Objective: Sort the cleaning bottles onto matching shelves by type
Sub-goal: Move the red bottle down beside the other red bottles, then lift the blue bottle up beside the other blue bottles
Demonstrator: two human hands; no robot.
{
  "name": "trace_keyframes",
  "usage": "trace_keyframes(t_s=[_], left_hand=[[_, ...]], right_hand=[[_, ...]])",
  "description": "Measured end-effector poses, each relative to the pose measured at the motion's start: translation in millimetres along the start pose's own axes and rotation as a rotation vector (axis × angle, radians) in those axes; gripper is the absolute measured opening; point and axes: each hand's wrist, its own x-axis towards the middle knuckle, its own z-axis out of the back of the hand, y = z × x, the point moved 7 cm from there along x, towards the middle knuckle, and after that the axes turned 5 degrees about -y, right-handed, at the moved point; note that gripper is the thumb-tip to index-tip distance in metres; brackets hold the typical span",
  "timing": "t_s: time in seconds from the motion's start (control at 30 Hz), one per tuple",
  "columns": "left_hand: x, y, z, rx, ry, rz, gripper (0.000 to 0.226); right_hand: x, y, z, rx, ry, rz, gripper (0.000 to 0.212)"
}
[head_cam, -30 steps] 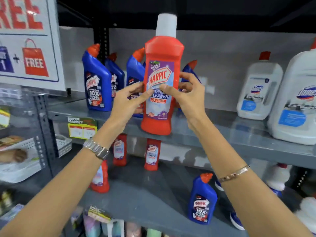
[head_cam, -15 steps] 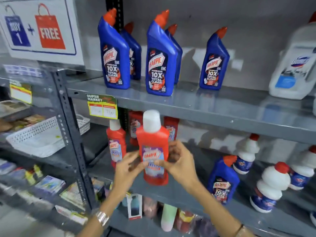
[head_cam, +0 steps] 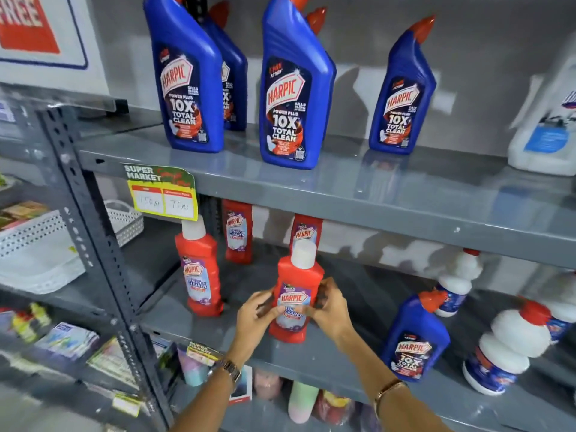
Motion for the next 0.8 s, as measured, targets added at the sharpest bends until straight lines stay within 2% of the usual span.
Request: trace_keyframes(t_s=[0.3,0.47,0.6,0.73,0.8], left_hand=[[2,16,-2,-0.053,-0.008,0.1,0.044],[-7,10,3,-0.026,-0.021,0.127,0.05],[-20,-15,16,0.075,-0.133,-0.027,0.049],[-42,-41,20,0.112,-0.356,-0.182,0.037],[-58,-52,3,0.106,-0.367,-0.237,0.033]], right_hand=[[4,-11,-9,0.055,0.022,-0.004,0.047],[-10,-14,-10,0.106,-0.065,-0.012,0.053],[-37,-28,-1,0.198,-0.216,-0.077,0.063],[-69,-47,17,0.209,-0.291,-0.102,0.053],[-88,-57,35,0.168,-0.341,-0.098,0.048]])
